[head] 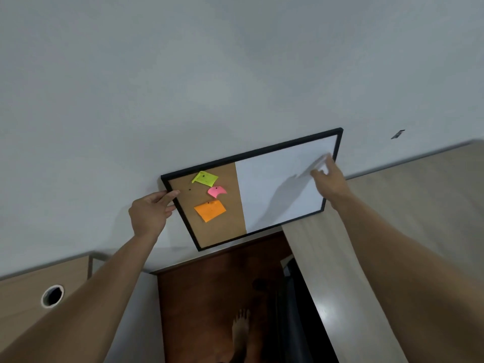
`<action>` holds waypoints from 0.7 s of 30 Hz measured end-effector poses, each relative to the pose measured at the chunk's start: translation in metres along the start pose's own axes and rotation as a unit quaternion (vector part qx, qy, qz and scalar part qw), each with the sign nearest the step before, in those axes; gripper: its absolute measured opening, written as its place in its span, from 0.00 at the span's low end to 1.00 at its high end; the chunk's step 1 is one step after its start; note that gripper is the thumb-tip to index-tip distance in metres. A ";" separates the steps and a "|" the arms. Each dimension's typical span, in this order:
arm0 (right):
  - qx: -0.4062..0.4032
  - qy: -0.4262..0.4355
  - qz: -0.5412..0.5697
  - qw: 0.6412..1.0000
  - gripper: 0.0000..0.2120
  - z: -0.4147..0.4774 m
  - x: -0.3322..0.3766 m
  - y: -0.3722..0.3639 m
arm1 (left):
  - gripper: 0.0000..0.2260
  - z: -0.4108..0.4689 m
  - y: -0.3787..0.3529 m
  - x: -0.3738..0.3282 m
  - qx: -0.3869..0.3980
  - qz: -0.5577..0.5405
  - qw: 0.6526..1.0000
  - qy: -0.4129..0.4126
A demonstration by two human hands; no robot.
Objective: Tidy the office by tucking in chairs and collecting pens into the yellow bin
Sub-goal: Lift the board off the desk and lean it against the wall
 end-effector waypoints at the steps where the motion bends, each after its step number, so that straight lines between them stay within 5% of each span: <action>1: 0.018 0.005 -0.009 1.000 0.38 0.001 0.000 -0.013 | 0.17 0.000 -0.001 0.000 0.002 0.003 1.000 -0.001; 8: 0.064 -0.002 -0.003 0.998 0.45 -0.015 -0.011 -0.069 | 0.09 0.000 -0.012 0.001 0.012 0.008 1.000 -0.010; 15: 0.113 -0.044 -0.008 0.993 0.47 -0.056 -0.043 -0.118 | 0.29 0.010 -0.023 0.032 0.078 0.071 0.994 0.027; 21: 0.095 -0.079 0.055 0.991 0.47 -0.049 -0.046 -0.128 | 0.16 0.010 -0.037 0.026 0.085 0.049 0.995 0.013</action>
Point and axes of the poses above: each hand's wrist, its own z-axis towards the middle knuckle, its own y-axis out of the back of the hand, x = y × z, the point moved 10 cm from there along z, towards the middle knuckle, and after that the axes turned 6 degrees about y, right-handed, at the moved point
